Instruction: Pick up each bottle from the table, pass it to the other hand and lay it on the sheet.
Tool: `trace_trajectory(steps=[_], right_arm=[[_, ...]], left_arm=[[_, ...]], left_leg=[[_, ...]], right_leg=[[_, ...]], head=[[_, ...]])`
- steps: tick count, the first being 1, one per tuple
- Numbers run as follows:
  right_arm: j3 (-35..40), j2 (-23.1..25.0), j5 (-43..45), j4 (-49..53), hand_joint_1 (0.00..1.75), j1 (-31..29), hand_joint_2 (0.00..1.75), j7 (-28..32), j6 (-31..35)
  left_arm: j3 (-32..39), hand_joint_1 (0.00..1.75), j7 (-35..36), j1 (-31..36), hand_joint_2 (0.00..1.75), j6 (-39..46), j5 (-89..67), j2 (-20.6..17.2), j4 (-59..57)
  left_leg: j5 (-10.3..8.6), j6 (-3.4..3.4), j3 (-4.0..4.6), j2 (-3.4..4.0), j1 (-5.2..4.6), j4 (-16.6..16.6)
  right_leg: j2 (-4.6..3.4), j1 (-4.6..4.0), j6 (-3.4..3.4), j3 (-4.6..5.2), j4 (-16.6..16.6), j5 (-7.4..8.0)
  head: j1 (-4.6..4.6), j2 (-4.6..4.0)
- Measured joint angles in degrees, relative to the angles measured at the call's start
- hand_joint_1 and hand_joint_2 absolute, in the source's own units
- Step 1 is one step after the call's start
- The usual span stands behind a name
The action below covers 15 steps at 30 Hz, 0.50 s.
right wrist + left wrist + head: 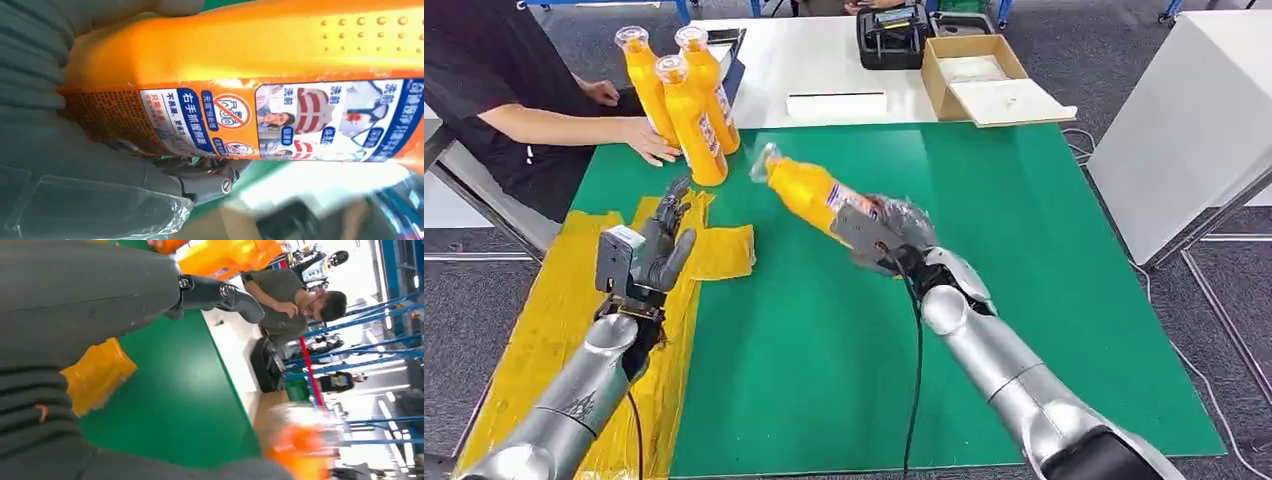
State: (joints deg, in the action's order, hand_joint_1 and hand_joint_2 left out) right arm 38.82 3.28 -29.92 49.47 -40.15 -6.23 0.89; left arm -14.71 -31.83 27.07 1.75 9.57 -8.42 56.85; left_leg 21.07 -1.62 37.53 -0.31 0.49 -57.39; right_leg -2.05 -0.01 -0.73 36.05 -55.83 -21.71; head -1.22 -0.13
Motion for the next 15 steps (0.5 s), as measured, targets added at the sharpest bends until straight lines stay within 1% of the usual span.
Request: trace_trajectory(steps=[5, 7, 9, 11, 15], right_arm=[[-2.54, 1.44, -0.57, 9.94, 1.75, 3.38, 1.75, -0.83, 0.2], [-3.2, 1.62, -0.55, 12.65, 1.75, 4.61, 1.75, 0.0, 0.99], [-3.79, 1.88, -1.03, 15.56, 1.75, 6.22, 1.75, 1.57, 3.31], [-3.96, 2.3, -1.53, 17.99, 1.75, 7.41, 1.75, 2.16, 4.66], [-3.65, 3.5, -1.64, 20.25, 1.75, 8.68, 1.75, 2.14, 4.77]], left_arm=[[-0.02, 0.0, 2.65, -1.9, 1.75, 0.53, 0.48, 2.72, 5.82], [-0.04, 0.0, 3.13, -2.88, 1.75, 0.52, 0.63, 3.55, 7.86], [-0.04, 0.0, 3.46, -4.05, 1.75, 0.52, 0.96, 4.07, 10.08], [-0.04, 0.0, 3.72, -4.92, 1.75, 0.59, 1.11, 4.46, 12.21], [-0.04, 0.0, 5.14, -6.32, 1.75, 0.37, 3.24, 5.18, 16.23]], left_leg=[[0.06, -0.01, 0.16, -0.03, -0.02, 0.0], [0.08, -0.02, 0.2, -0.04, -0.02, 0.0], [0.1, -0.02, 0.21, -0.02, -0.02, 0.0], [0.1, -0.02, 0.21, -0.03, -0.02, 0.0], [0.09, -0.02, 0.2, -0.02, 0.0, 0.02]], right_leg=[[0.02, 0.01, 0.02, 0.13, 0.02, -0.03], [0.03, 0.01, 0.02, 0.15, 0.02, -0.03], [0.03, 0.01, 0.02, 0.16, 0.03, -0.03], [0.03, 0.01, 0.02, 0.16, 0.03, -0.03], [0.02, 0.01, 0.02, 0.16, 0.02, -0.02]], head=[[0.0, 0.0], [0.0, 0.0], [-0.02, 0.0], [-0.02, 0.0], [-0.04, 0.0]])
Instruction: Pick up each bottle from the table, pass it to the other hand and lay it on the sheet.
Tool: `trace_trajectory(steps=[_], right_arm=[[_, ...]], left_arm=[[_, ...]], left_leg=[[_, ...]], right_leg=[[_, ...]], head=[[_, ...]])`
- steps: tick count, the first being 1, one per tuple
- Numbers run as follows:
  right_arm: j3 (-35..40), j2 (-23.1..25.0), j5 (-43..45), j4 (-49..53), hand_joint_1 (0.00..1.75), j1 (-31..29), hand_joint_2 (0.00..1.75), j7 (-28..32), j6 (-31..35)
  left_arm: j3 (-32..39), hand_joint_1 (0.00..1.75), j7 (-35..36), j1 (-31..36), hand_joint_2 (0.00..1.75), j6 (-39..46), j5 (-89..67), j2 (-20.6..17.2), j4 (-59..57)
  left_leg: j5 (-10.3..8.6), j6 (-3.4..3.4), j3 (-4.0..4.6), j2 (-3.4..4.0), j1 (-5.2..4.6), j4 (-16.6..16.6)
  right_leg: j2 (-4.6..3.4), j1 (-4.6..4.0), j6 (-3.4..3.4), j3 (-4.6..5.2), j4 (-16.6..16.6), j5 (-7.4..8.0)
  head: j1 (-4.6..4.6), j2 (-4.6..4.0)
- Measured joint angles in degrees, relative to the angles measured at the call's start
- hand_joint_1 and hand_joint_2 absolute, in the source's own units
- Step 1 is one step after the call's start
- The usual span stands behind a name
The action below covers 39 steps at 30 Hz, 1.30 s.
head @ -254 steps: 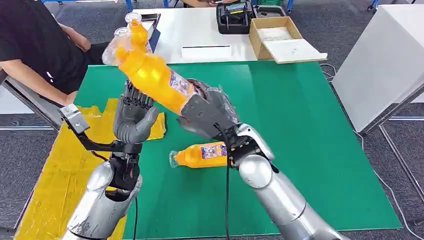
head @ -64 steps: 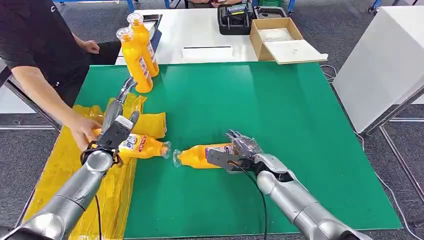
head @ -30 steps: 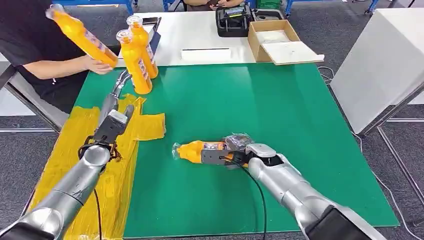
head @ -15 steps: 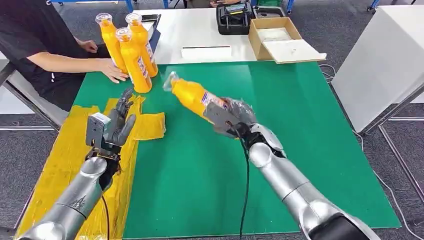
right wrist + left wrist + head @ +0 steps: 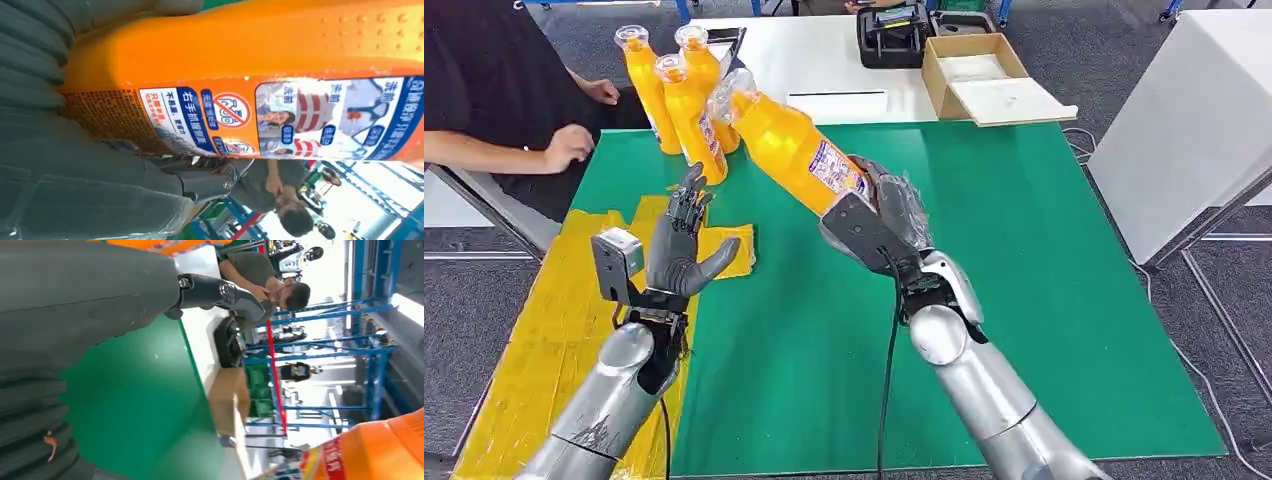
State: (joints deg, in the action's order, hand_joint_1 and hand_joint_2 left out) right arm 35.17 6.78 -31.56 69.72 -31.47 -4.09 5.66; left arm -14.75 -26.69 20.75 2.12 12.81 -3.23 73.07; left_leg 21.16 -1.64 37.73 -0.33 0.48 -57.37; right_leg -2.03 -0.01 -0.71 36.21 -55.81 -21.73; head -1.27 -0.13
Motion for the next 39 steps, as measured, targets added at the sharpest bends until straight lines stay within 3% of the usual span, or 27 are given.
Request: trace_trajectory(steps=[12, 39], right_arm=[[2.25, 1.84, 2.27, 0.11, 1.75, 0.66, 1.75, 0.17, -0.04], [2.69, 1.84, 2.32, 0.11, 1.75, 0.66, 1.75, 0.17, -0.04]], left_arm=[[-1.11, 0.0, 2.58, -2.69, 1.75, -1.79, 4.78, 1.88, 8.21], [-1.36, 0.0, 2.64, -2.86, 1.75, -1.79, 4.87, 2.14, 9.18]], left_leg=[[-0.01, 0.01, 0.01, -0.02, 0.0, 0.0], [-0.01, 0.01, 0.01, -0.02, 0.0, 0.0]], right_leg=[[0.01, 0.0, 0.0, 0.0, 0.0, 0.0], [0.01, 0.0, 0.0, 0.0, 0.0, 0.0]], head=[[0.02, 0.0], [0.02, 0.0]])
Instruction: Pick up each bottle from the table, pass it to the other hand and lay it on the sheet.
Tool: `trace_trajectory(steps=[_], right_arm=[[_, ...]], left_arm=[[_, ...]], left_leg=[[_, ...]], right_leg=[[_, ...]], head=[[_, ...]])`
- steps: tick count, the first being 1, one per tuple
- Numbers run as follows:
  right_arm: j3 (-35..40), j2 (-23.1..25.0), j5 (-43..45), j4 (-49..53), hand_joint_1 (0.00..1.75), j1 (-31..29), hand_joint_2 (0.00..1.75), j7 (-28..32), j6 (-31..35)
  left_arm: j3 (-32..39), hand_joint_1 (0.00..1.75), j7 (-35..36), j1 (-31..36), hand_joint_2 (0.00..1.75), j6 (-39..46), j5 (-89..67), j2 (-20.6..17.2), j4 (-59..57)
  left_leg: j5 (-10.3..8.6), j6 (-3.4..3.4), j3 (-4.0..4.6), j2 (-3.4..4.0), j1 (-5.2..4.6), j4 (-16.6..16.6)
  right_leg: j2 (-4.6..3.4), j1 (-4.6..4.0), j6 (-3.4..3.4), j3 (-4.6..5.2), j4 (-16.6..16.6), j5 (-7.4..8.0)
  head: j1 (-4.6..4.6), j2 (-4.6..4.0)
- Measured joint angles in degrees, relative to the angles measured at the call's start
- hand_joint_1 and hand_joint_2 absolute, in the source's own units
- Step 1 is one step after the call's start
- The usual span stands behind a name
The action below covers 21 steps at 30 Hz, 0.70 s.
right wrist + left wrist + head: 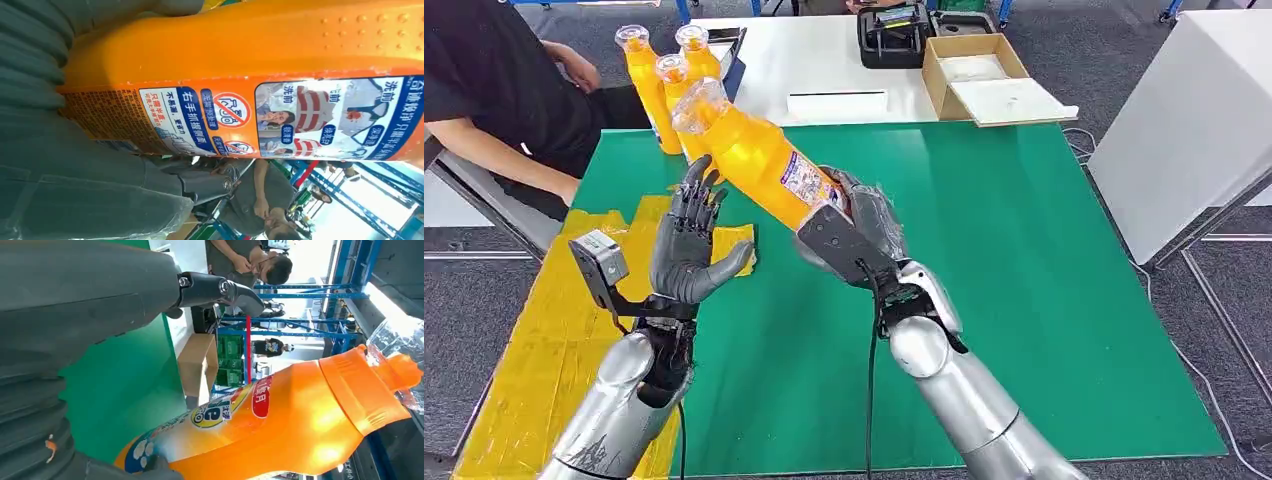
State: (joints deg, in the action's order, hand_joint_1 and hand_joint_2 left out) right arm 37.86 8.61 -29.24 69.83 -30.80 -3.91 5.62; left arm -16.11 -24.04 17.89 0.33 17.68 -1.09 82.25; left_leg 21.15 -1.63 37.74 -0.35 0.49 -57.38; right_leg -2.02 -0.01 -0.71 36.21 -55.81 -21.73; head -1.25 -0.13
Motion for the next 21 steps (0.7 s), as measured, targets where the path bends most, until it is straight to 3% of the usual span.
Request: trace_trajectory(steps=[3, 6, 9, 21], right_arm=[[0.13, 0.04, -0.31, -0.02, 1.75, 0.0, 1.75, -0.11, -1.12], [2.25, 1.16, -1.64, -2.43, 1.75, -0.14, 1.75, -0.31, -2.64], [3.98, 1.84, -0.15, -5.97, 1.75, -1.43, 1.75, 1.03, -0.33], [5.33, 1.62, 1.27, -10.38, 1.75, -3.2, 1.75, 1.77, 0.04]], left_arm=[[-0.09, 0.0, 2.17, 0.13, 1.75, -2.28, 2.31, 0.07, 0.0], [-2.36, 0.0, 13.86, 2.23, 1.75, -13.78, 20.39, 0.48, -0.26], [-3.72, 0.0, 14.54, 4.68, 1.75, -13.16, 26.62, 0.79, -1.69], [-5.18, 0.0, 14.53, 6.81, 1.75, -12.35, 27.34, 0.77, -4.44]], left_leg=[[0.0, 0.0, -0.01, 0.0, 0.0, -0.01], [-0.01, 0.0, 0.04, -0.06, 0.0, 0.0], [-0.01, 0.0, -0.01, 0.04, 0.0, -0.01], [-0.02, 0.0, 0.01, 0.03, 0.0, -0.02]], right_leg=[[0.0, 0.0, 0.0, 0.02, 0.01, 0.0], [0.07, 0.0, 0.0, 0.03, 0.0, 0.0], [0.02, 0.0, -0.01, 0.04, 0.01, 0.01], [0.0, 0.0, -0.01, 0.08, 0.01, 0.01]], head=[[0.0, 0.0], [0.02, 0.0], [-0.04, 0.0], [-0.02, 0.0]])
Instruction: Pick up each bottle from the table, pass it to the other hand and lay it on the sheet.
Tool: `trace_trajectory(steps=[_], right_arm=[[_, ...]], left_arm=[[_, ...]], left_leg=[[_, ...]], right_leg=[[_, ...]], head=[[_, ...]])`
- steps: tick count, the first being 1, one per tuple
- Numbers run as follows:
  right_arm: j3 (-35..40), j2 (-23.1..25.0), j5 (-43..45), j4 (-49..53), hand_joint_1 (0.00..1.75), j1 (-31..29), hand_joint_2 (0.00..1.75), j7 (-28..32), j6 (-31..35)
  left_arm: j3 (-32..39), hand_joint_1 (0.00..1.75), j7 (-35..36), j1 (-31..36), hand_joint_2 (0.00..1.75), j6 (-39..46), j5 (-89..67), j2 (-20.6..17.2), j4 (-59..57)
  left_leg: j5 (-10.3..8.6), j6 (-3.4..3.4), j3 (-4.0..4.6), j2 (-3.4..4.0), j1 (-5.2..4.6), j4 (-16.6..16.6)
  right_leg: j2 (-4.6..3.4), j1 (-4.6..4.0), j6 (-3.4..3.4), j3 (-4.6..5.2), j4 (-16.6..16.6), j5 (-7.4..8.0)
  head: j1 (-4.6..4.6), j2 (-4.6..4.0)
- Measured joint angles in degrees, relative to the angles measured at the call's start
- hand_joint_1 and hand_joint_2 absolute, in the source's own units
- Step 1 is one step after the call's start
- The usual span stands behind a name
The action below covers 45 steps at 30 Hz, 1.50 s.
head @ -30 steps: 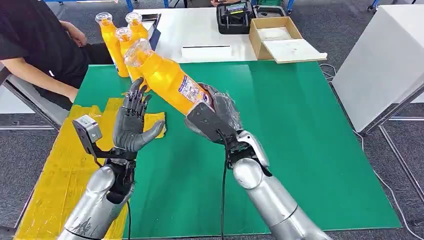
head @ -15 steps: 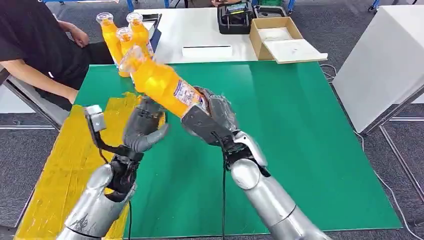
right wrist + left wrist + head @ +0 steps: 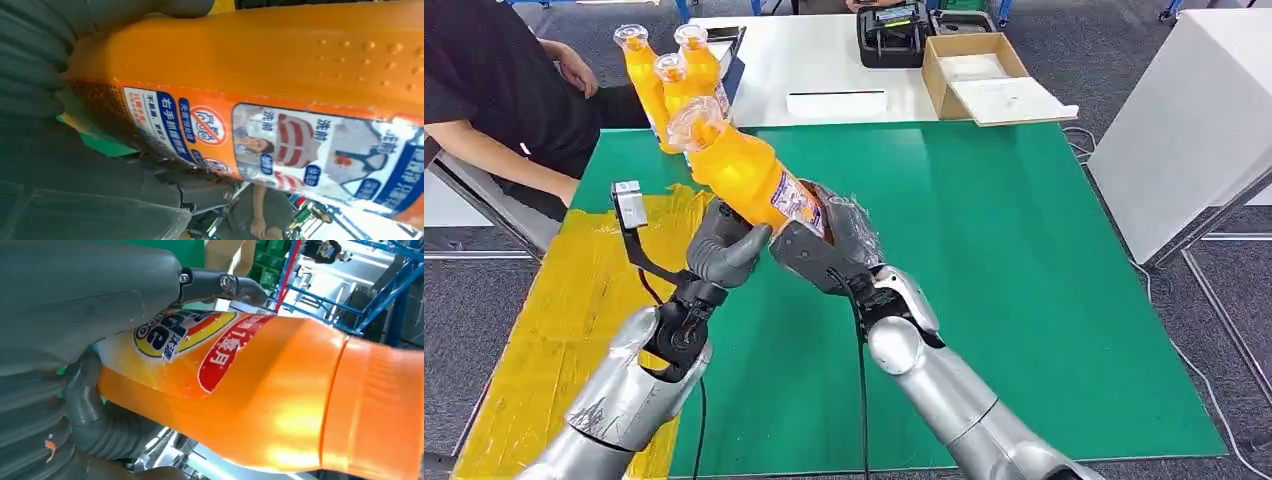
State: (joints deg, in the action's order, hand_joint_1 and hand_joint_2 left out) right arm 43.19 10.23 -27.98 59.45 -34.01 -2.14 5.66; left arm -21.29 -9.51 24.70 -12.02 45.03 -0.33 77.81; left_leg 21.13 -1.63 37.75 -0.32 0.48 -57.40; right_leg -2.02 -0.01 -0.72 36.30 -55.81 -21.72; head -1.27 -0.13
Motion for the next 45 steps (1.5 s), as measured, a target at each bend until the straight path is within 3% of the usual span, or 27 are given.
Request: trace_trajectory(steps=[15, 44, 45], right_arm=[[1.94, 1.79, 3.67, -4.72, 1.75, -3.67, 1.75, 0.46, -0.92], [4.31, 5.01, 5.0, -7.87, 1.75, -4.87, 1.75, 0.04, -3.06], [4.31, 5.03, 5.01, -7.93, 1.75, -4.91, 1.75, 0.04, -3.06]], left_arm=[[-0.2, 0.0, -6.1, 0.63, 1.75, 7.6, -11.38, 1.57, 0.2], [3.87, 0.0, -8.39, 2.01, 1.75, 12.94, -19.45, 3.08, 1.55], [3.87, 1.71, -8.42, 2.05, 1.75, 13.01, -19.47, 3.08, 1.53]], left_leg=[[-0.01, 0.0, 0.02, 0.02, 0.0, 0.0], [-0.01, 0.0, 0.03, 0.0, 0.0, 0.0], [-0.01, 0.0, 0.03, -0.01, 0.0, 0.0]], right_leg=[[-0.01, 0.0, 0.0, 0.02, -0.01, 0.01], [0.0, 0.0, 0.0, 0.02, -0.01, 0.0], [0.0, 0.0, 0.0, 0.02, -0.01, 0.0]], head=[[0.02, 0.0], [0.0, 0.0], [0.02, 0.0]])
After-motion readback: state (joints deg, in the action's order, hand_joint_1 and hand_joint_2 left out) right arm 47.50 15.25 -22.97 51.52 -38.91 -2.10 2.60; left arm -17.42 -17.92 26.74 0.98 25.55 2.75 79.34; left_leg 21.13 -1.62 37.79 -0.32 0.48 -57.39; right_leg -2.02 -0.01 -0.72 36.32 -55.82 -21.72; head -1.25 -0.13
